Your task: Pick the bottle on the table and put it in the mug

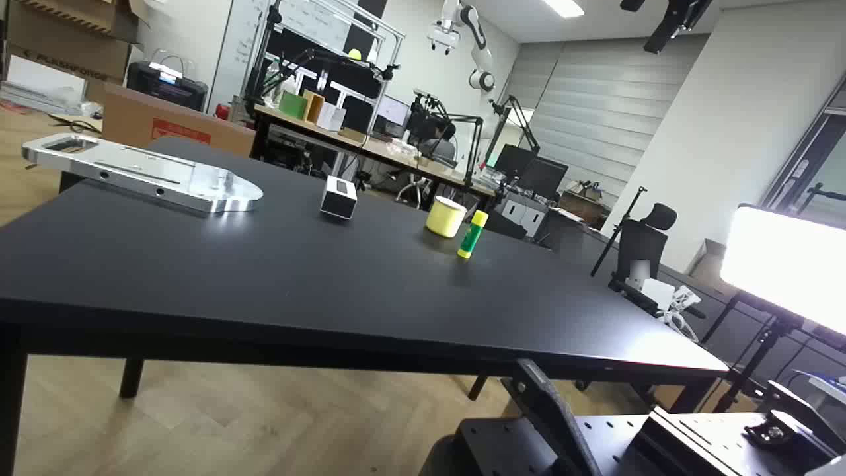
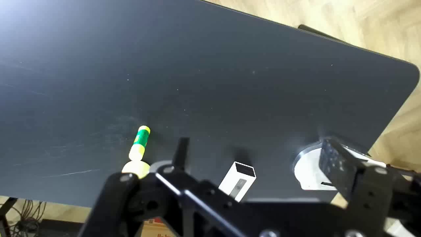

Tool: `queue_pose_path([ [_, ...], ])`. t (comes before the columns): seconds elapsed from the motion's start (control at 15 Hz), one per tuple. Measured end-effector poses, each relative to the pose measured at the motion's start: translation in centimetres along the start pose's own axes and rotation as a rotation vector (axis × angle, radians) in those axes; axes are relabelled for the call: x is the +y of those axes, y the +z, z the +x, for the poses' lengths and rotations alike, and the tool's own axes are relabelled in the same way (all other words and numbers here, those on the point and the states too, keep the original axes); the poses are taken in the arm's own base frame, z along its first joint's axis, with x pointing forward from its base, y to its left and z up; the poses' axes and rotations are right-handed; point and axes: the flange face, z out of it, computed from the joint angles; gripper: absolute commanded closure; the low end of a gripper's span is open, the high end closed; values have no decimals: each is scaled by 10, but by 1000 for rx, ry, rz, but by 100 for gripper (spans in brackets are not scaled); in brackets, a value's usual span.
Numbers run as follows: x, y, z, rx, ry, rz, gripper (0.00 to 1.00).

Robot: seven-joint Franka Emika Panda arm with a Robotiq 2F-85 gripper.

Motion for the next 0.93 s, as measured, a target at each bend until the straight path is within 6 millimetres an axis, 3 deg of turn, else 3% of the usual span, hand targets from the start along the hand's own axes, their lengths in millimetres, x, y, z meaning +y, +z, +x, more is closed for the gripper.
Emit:
queue_pose_path([
  [0.73,1,1,0,-2,-3,-3,0],
  [0.93,22,8,5,0,-12,-40,0],
])
